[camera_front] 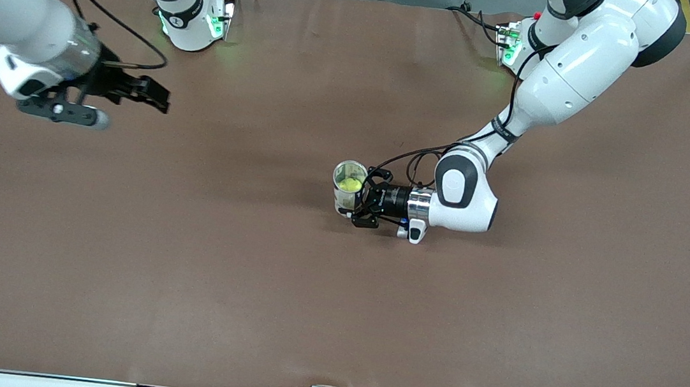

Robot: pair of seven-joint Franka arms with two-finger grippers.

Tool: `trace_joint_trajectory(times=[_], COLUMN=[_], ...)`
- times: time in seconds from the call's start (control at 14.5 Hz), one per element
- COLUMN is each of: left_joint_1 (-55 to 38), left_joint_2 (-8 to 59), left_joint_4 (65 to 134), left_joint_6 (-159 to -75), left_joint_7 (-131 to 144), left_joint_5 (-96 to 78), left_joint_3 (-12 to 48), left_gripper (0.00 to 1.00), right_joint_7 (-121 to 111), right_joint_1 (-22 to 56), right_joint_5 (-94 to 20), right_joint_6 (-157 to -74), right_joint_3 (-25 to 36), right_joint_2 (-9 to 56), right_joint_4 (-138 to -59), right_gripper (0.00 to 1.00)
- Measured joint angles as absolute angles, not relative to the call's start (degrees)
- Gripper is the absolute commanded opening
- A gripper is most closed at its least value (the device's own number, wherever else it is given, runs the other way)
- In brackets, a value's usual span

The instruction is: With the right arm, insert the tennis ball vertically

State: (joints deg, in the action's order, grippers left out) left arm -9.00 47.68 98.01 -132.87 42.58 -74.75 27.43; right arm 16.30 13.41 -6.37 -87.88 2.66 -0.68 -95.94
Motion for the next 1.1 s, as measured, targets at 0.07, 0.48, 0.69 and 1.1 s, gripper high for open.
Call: trace_joint_trajectory(times=[0.07, 0.48, 0.69, 1.1], left_joint_1=[-9.0, -8.6, -8.2, -6.9], left_joint_2=[47.7, 47.7, 47.7, 47.7], left_joint_4=[98.0, 98.5, 98.9, 99.0], left_joint_6=[-132.9, -132.9, -132.9, -132.8], left_joint_7=[42.6, 42.6, 42.6, 42.6], left_joint_5=[-74.7, -74.7, -74.7, -74.7], left_joint_3=[27.4, 27.1, 26.9, 26.7], left_gripper=[1.0, 1.0, 1.0, 1.0], right_joint_7=[12.6, -2.4, -3.0, -2.9], right_joint_1=[11.0, -1.6, -1.7, -1.5], right_joint_5=[-6.2, -5.8, -1.2, 1.4], right_joint_6=[-87.9, -94.3, -98.3, -98.6], right_joint_3=[2.7, 2.8, 2.1, 1.4], right_joint_2=[-1.1, -1.3, -1.3, -1.3], right_joint_4=[-96.0, -96.1, -94.7, -87.9], right_gripper=[1.0, 1.0, 1.0, 1.0])
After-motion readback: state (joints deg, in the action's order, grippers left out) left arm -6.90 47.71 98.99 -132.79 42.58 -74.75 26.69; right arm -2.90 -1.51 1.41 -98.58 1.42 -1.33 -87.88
